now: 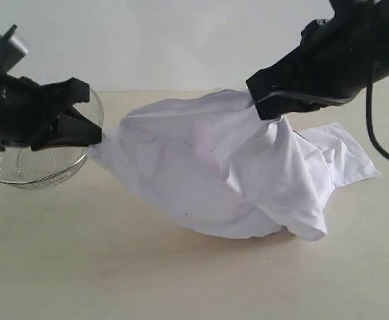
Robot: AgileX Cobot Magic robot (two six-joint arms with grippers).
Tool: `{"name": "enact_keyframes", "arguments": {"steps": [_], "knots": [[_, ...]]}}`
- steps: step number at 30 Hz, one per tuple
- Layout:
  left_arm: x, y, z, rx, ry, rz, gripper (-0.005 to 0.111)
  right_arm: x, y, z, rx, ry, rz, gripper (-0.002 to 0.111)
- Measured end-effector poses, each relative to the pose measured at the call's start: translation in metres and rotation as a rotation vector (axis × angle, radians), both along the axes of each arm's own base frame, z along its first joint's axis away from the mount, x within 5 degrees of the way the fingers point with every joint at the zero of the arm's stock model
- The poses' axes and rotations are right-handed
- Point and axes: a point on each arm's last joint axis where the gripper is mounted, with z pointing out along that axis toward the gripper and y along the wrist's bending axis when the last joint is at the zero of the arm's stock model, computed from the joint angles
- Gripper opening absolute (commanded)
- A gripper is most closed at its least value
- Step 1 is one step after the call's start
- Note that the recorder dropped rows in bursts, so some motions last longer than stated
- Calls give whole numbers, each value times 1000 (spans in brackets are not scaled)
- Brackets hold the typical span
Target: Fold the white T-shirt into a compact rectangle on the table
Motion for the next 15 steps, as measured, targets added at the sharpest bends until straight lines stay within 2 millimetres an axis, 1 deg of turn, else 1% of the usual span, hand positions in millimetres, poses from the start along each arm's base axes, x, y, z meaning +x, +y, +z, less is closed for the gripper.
{"name": "enact_keyframes", "arguments": {"steps": [4, 6, 7, 9, 11, 12, 13, 15], "knots": [[2, 11, 25, 62, -52, -3, 4, 1, -9, 6, -29, 10, 2, 0], [-1, 18, 37, 85, -82, 0, 4, 0, -11, 6, -43, 27, 10, 0], [-5, 24, 46, 90, -88, -4, 4, -2, -12, 6, -54, 47, 24, 0], [-10, 25, 49, 94, -75, -29, 4, -6, -13, 3, -71, 95, 48, 0], [-13, 25, 49, 94, -52, -54, 4, -12, -13, 0, -85, 157, 77, 0], [-15, 24, 48, 96, -38, -70, 4, -19, -14, -2, -100, 231, 108, 0], [-15, 24, 48, 95, -35, -73, 4, -22, -14, -3, -107, 264, 121, 0], [-16, 24, 48, 94, -26, -84, 4, -25, -14, -4, -113, 295, 134, 0]]}}
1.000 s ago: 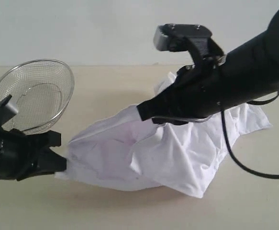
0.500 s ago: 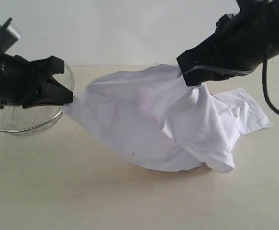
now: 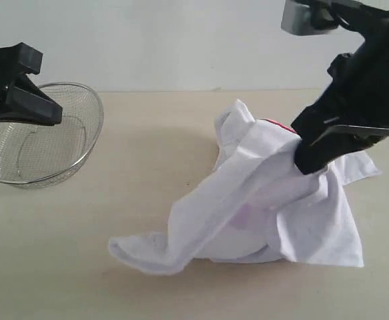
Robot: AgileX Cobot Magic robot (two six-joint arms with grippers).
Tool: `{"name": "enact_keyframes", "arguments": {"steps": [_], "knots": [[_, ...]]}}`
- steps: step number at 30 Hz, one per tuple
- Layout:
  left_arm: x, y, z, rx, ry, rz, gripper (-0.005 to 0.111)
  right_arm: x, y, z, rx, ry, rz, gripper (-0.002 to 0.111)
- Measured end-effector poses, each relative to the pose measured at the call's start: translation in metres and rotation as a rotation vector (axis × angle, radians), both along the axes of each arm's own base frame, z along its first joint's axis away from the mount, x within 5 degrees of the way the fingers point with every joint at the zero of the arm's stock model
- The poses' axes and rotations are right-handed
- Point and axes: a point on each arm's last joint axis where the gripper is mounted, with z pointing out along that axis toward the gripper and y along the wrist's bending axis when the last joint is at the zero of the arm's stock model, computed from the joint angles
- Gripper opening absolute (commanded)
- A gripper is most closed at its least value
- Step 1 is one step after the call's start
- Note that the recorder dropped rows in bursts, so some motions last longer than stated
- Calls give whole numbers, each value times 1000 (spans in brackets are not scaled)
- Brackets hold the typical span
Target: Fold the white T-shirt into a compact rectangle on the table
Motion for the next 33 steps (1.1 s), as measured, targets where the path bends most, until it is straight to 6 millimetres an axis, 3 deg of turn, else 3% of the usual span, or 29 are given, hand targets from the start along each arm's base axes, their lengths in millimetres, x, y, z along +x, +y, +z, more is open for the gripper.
{"name": "enact_keyframes", "arguments": {"steps": [4, 11, 14, 20, 21, 26, 27, 30, 33], "knots": [[-2, -1, -1, 1, 19, -25, 4, -6, -1, -13, -13, 64, -4, 0], [-8, -5, -6, -28, 46, -76, 4, -32, -11, -71, -102, 281, -20, 0], [-18, -22, -26, -42, 105, -158, 4, -45, -14, -93, -118, 357, -27, 0], [-32, -66, -62, -27, 238, -341, 4, -54, -14, -108, -101, 395, -47, 2], [-33, -73, -67, -21, 251, -363, 4, -55, -14, -110, -97, 396, -53, 6], [-36, -107, -99, 11, 323, -429, 4, -62, -16, -127, -95, 393, -84, 63], [-36, -111, -104, 9, 335, -431, 4, -63, -16, -129, -96, 390, -89, 68], [-38, -123, -120, 14, 366, -453, 4, -63, -16, -131, -93, 378, -98, 65], [-38, -131, -135, 31, 394, -457, 4, -60, -15, -131, -78, 357, -112, 48]]}}
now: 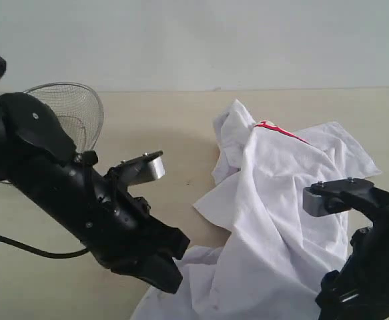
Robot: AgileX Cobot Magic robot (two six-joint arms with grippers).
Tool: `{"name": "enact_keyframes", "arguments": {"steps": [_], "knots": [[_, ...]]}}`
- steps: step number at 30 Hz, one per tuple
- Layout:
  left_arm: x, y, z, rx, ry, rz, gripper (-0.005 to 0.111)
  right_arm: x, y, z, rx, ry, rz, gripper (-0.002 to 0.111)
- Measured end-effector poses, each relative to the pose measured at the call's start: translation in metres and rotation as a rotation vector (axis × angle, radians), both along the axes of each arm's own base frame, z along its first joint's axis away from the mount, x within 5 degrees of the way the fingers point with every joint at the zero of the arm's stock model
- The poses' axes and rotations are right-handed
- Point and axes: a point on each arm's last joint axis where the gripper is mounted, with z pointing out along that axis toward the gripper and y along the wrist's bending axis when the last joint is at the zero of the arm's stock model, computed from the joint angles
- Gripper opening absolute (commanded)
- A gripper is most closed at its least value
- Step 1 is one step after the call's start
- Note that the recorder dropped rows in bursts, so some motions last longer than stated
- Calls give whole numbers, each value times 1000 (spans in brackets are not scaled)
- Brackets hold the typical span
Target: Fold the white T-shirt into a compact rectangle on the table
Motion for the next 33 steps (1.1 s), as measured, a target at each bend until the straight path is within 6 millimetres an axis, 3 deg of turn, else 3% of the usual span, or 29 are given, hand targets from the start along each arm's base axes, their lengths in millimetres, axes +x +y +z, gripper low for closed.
{"name": "enact_keyframes", "arguments": {"steps": [6, 12, 19, 33], "knots": [[4, -3, -26, 49, 49, 6, 4, 9, 4, 1, 40, -77, -76, -1], [5, -3, -43, 87, 85, -4, 4, 20, 5, 2, 64, -161, -198, 0], [8, 3, -63, 185, 76, -16, 4, 23, 6, 3, 74, -185, -223, 0], [18, 22, -64, 276, 82, 56, 4, 25, 15, 8, 187, -204, -224, 0]]}}
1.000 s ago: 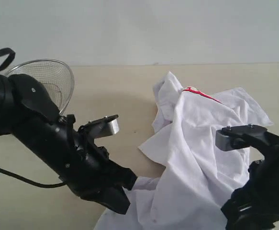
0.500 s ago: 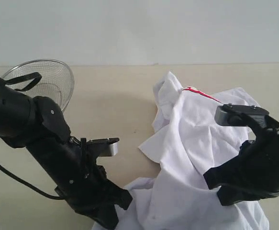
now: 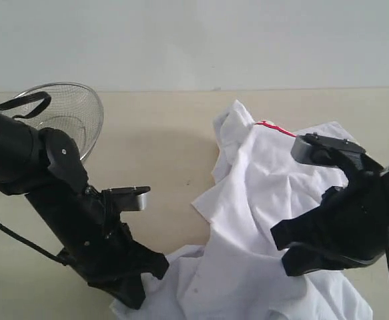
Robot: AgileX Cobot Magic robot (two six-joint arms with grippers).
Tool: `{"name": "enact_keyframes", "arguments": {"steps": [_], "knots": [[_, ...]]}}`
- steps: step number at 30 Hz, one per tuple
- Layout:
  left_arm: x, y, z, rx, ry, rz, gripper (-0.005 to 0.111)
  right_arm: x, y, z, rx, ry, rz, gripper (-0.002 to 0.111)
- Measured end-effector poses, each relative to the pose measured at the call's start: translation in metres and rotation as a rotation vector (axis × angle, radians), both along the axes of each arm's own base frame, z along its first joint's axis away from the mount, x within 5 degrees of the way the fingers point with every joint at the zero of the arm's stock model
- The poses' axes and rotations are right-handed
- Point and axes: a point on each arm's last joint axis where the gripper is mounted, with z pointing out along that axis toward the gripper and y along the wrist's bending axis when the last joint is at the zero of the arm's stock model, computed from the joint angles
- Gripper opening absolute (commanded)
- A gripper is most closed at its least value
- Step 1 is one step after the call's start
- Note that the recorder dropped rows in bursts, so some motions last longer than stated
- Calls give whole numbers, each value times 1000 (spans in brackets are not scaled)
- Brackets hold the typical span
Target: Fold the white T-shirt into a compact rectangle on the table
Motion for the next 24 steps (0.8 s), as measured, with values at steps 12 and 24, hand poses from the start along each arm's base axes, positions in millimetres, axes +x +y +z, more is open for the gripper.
{"name": "enact_keyframes", "arguments": {"steps": [12, 24], "knots": [[12, 21, 5, 29, -42, 18, 4, 16, 22, 52, 236, -103, 84, 0], [19, 32, 9, 37, -68, 39, 4, 4, -4, 18, -67, 59, -9, 0]]}}
